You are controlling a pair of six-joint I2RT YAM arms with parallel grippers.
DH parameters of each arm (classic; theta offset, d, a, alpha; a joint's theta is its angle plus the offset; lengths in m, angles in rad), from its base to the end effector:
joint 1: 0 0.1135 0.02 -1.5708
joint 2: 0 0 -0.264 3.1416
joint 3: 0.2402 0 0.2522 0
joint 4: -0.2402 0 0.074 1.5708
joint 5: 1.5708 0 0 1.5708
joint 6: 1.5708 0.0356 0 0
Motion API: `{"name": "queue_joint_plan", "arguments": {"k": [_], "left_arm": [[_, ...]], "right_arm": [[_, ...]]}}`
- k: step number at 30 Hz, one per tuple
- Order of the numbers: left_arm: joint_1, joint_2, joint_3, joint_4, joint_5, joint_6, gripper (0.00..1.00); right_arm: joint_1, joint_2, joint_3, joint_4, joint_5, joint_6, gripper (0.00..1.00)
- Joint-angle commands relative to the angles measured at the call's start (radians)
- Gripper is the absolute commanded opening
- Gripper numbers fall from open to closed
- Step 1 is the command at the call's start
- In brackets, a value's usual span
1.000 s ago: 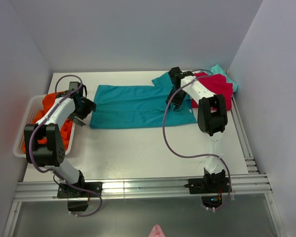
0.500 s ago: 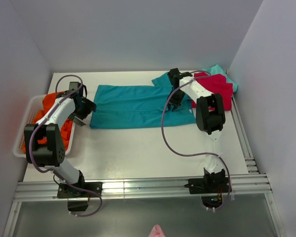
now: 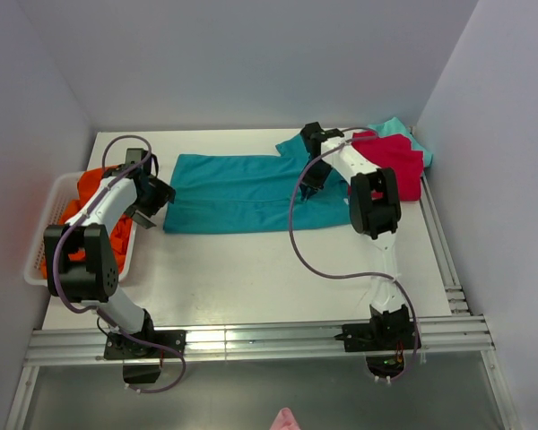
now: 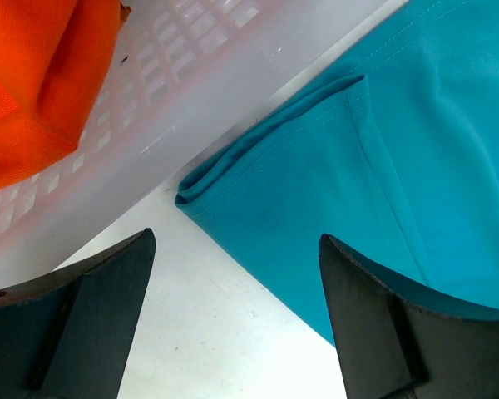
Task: Fold and stack the t-shirts
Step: Fold the tshirt
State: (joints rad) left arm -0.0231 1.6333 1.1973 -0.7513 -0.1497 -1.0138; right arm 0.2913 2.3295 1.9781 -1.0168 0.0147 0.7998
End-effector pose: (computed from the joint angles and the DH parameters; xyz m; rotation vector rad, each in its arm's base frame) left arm 0.3248 -0.0022 0.2266 -1.3347 2.3867 -0.0850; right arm 0.4545 0.1357 0.1698 0.7461 2.8620 0.1374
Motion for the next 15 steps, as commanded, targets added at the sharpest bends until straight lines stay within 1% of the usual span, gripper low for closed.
{"name": "queue_joint_plan", "arguments": {"k": [1, 3, 4, 6, 7, 13, 15], "left_arm": [[0.009, 0.014, 0.024, 0.017, -0.025, 0.043, 0.86], [0.009, 0.019, 0.03, 0.018, -0.022, 0.05, 0.86], [0.009, 0.022, 0.03, 0.02, -0.022, 0.053, 0.86], [0.009, 0.026, 0.03, 0.024, -0.016, 0.057, 0.86], [0.009, 0.031, 0.03, 0.027, -0.014, 0.057, 0.86], [0.009, 0.054, 0.036, 0.036, -0.002, 0.069, 0.85], [0.009, 0.059, 0.039, 0.036, 0.001, 0.072, 0.85]], "right_arm": [[0.012, 0.027, 0.082, -0.022, 0.019, 0.025, 0.25], [0.014, 0.037, 0.093, -0.026, 0.022, 0.029, 0.22], [0.014, 0.039, 0.096, -0.025, 0.022, 0.03, 0.17], [0.014, 0.041, 0.1, -0.025, 0.025, 0.03, 0.14], [0.014, 0.042, 0.108, -0.028, 0.027, 0.03, 0.1], [0.014, 0.042, 0.123, -0.037, 0.022, 0.045, 0.02], [0.014, 0.048, 0.137, -0.039, 0.019, 0.058, 0.02]]}}
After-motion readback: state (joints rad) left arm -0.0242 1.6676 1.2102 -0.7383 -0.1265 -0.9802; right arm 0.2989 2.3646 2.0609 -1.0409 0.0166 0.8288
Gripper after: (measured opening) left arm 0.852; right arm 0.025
